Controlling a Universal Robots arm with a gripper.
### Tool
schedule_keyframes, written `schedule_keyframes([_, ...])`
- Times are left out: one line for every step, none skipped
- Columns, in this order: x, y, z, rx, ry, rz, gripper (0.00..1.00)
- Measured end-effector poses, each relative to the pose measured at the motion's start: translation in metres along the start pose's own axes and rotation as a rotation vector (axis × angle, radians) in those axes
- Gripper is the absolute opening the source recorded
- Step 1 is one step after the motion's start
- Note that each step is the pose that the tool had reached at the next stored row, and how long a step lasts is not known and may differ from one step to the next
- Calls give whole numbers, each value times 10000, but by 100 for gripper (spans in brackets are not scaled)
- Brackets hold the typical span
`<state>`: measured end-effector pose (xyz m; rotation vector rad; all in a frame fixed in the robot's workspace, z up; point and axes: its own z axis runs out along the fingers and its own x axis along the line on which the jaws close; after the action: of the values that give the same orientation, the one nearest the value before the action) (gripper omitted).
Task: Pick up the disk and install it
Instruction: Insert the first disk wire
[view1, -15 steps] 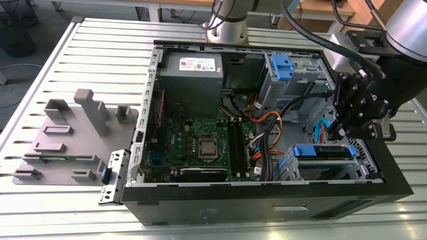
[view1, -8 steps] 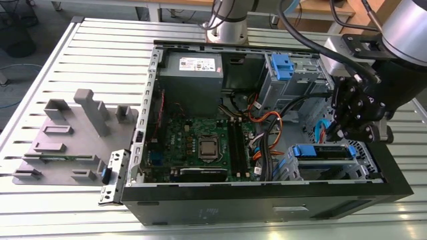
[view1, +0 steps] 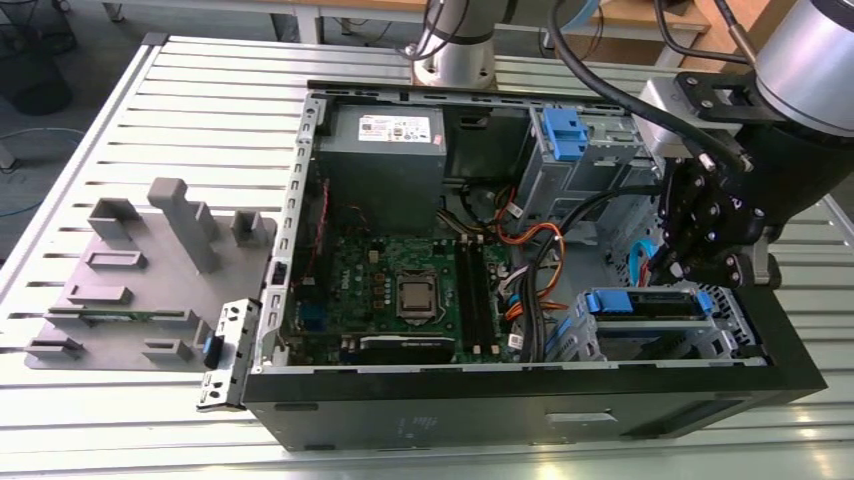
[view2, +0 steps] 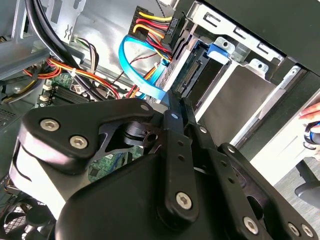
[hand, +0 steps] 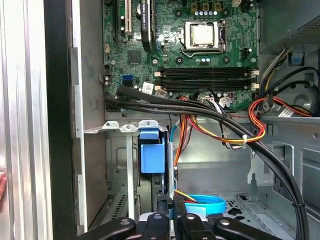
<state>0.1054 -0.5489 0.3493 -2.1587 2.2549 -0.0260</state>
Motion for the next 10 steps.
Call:
schedule_keyframes([0,0,0,1,0,0,16])
schedule_keyframes([0,0,0,0,-1,-1,16])
schedule_keyframes([2,0,1,1,-4,-1,16])
schedule_keyframes([5,0,3,3,-18,0,16])
schedule_keyframes([10,0,3,20,-31,0,16])
schedule_keyframes([13,0,4,43,-40,0,16])
schedule_keyframes([14,-1,5,49,-42,0,16])
schedule_keyframes([13,-1,4,50,-42,-1,16])
schedule_keyframes([14,-1,5,50,-42,-1,16])
schedule_keyframes([14,0,6,50,-41,-1,16])
